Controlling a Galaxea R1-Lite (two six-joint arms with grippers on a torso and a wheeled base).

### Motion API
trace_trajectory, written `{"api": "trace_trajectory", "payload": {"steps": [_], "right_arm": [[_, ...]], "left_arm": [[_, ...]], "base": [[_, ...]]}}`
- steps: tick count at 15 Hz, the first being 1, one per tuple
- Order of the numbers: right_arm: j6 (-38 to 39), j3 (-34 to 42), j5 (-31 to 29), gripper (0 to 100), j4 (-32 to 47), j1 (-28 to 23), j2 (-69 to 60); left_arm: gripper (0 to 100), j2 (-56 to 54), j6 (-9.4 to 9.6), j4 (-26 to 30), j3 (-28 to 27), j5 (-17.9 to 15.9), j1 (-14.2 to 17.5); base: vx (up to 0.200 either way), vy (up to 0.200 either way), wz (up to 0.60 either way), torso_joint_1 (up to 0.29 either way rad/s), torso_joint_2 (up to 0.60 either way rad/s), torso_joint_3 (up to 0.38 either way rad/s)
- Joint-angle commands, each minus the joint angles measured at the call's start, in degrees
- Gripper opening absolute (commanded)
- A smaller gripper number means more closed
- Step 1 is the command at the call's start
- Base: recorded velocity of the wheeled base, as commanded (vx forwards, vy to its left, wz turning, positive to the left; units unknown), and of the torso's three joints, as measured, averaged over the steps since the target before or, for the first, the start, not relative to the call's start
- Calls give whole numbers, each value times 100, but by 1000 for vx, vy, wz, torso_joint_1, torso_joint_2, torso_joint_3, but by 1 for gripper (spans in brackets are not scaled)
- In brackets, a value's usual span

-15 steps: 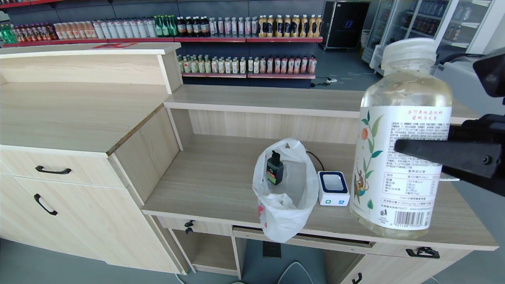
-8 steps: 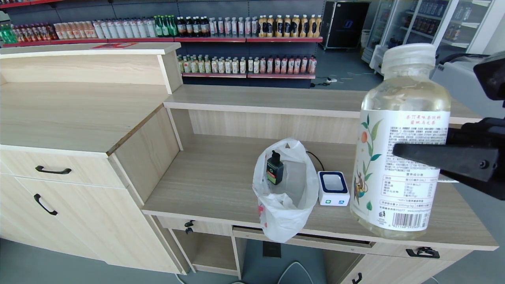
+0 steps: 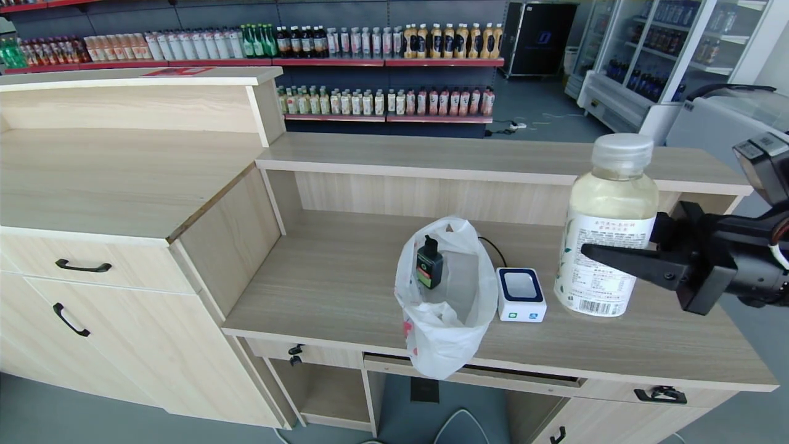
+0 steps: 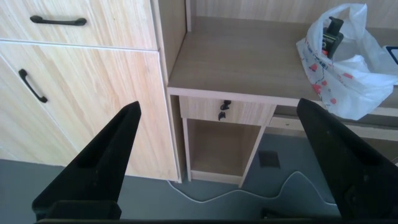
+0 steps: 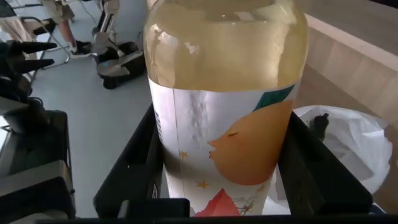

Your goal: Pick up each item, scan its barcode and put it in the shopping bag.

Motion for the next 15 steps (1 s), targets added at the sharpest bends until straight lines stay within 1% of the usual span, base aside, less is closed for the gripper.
{"api": "trace_trajectory", "payload": {"steps": [1,3,4,5,7,8,9,12,13,15], "right_arm": [[-775,151,-573,0,-196,-531,792],[-1820,230,-749,0,-952,-865,1486],[-2058,221,-775,0,-1145,-944,1653],[-2770,125,-899,0,-1752,-1138,2136],[-3359,81,-969,0,-2209,-1234,2418],[-4035,46,-986,0,-2692,-1349,2628],[-4255,10,-986,0,-2982,-1375,2734],[-4334,-139,-995,0,-3729,-1375,3086],[-4387,-148,-1004,0,-3835,-1375,3156],[-4879,-262,-1180,0,-4002,-1375,3332]], "left_arm": [[100,0,-4,-1,1,1,0],[100,0,-4,-1,1,1,0],[100,0,-4,-1,1,1,0],[100,0,-4,-1,1,1,0],[100,0,-4,-1,1,1,0],[100,0,-4,-1,1,1,0],[100,0,-4,-1,1,1,0],[100,0,-4,-1,1,1,0],[100,0,-4,-1,1,1,0],[100,0,-4,-1,1,1,0]], "base": [[0,0,0,0,0,0],[0,0,0,0,0,0],[0,0,0,0,0,0],[0,0,0,0,0,0],[0,0,0,0,0,0],[0,0,0,0,0,0],[0,0,0,0,0,0],[0,0,0,0,0,0],[0,0,0,0,0,0],[0,0,0,0,0,0]]}}
